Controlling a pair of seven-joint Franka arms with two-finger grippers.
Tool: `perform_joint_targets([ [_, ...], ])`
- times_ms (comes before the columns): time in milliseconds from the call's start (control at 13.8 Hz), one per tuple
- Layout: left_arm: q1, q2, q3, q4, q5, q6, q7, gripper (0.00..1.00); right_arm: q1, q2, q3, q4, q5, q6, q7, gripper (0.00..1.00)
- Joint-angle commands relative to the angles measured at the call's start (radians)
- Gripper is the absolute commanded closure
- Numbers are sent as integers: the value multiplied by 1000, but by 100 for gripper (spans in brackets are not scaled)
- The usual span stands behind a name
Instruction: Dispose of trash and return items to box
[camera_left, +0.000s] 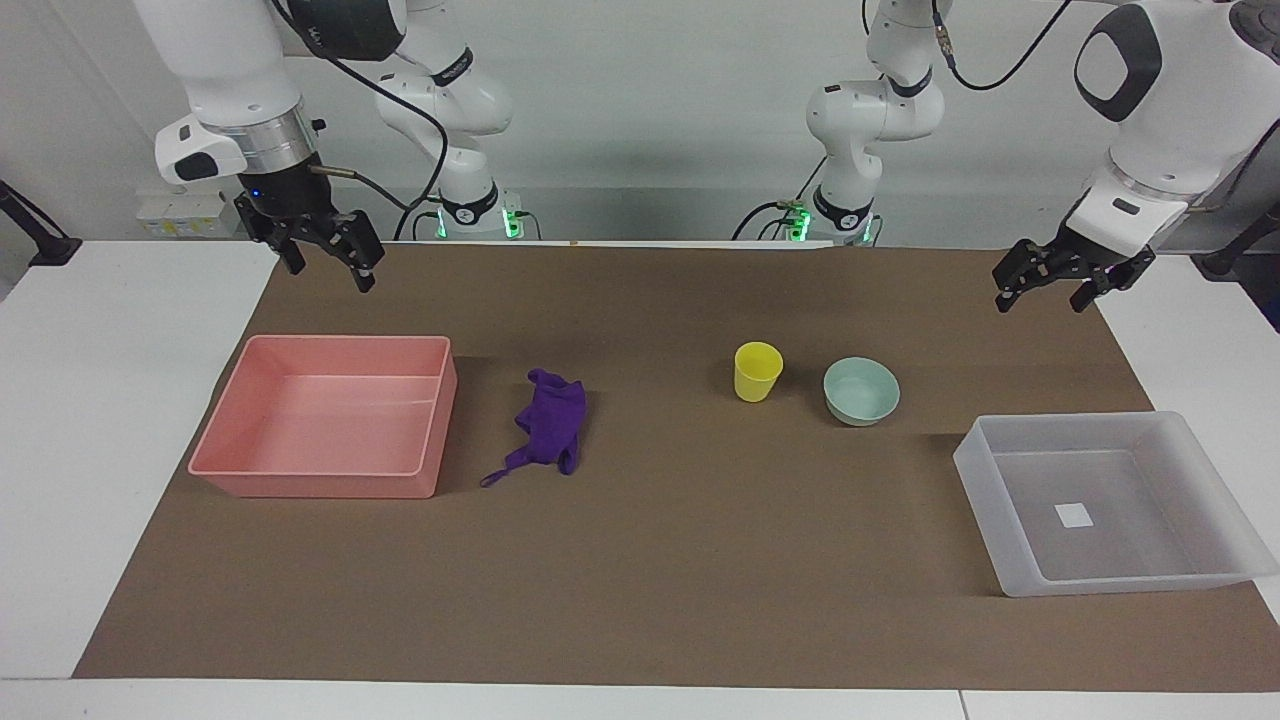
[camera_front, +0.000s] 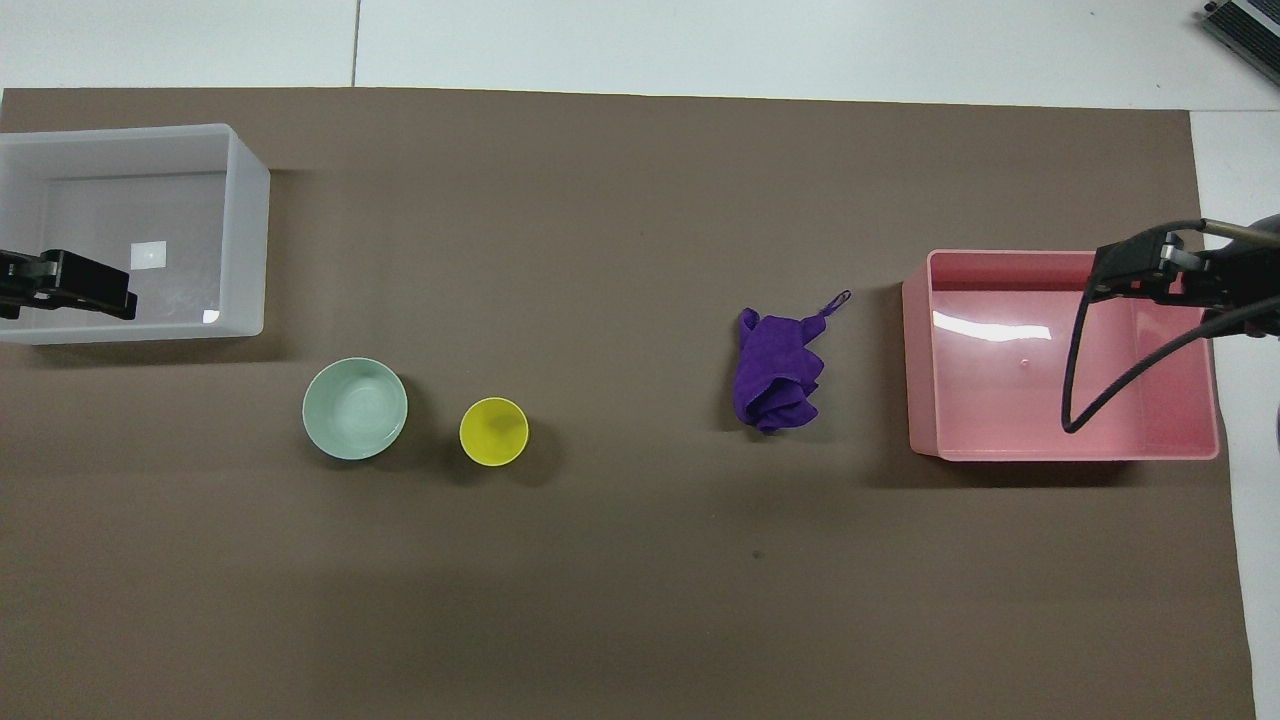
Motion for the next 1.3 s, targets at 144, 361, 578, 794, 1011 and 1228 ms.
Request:
perform_joint_targets([
  [144, 18, -17, -25, -30, 3, 35, -8, 0, -14, 9, 7, 19, 28, -26, -33, 0],
  [361, 16, -20, -26, -32, 1, 39, -1, 0, -18, 8, 7, 11, 29, -15, -29, 0],
  [578, 17, -17, -25, -32, 1, 38, -5, 0, -14, 8, 7, 9, 31, 11, -30, 0],
  [794, 16, -9, -26, -39, -2, 59, 0, 0, -14, 5, 7, -12, 31, 49, -32, 0],
  [1011, 12, -7, -26, -61, -2, 81, 0, 0, -14, 17, 7, -18, 31, 101, -32, 0],
  [1228, 3, -3, -28, -99, -2, 75, 0, 0, -12, 45, 7, -18, 29, 144, -32, 0],
])
